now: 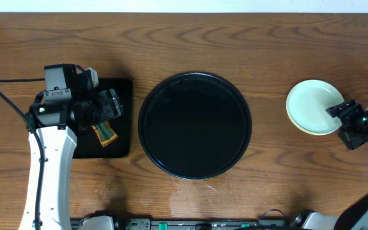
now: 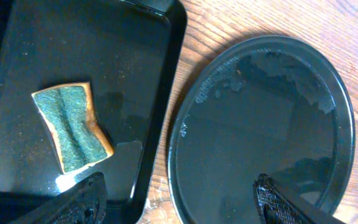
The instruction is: Clean dirty plates on tray and stack at the side
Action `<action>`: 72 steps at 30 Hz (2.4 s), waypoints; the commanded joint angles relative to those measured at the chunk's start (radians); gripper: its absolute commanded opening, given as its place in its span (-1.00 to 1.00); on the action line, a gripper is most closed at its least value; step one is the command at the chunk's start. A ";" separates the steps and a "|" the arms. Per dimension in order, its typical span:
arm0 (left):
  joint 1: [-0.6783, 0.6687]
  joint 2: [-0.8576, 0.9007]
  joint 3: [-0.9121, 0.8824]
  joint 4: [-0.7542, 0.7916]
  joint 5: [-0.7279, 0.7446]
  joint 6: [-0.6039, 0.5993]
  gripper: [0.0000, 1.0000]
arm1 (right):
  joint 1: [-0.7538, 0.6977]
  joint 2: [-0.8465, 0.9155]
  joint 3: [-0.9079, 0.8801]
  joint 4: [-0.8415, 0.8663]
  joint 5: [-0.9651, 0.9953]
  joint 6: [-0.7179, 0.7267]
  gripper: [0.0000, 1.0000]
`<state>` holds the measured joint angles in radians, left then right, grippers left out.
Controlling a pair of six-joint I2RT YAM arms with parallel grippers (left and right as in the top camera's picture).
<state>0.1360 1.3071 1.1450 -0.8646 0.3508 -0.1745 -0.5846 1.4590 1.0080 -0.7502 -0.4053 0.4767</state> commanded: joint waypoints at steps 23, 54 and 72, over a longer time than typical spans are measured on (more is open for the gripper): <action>0.005 -0.575 0.009 -0.026 0.023 0.018 0.81 | 0.560 -0.753 0.005 -0.068 -0.227 -0.474 0.99; 0.005 -0.570 0.009 -0.026 0.023 0.018 0.83 | 0.599 -1.413 -0.688 0.201 0.065 -0.665 0.99; 0.005 -0.570 0.009 -0.026 0.023 0.018 0.83 | 0.599 -1.454 -1.003 0.707 0.035 -0.665 0.98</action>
<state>0.1360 0.7387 1.1450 -0.8913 0.3676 -0.1596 0.0216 0.0109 0.0139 -0.0463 -0.3664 -0.1814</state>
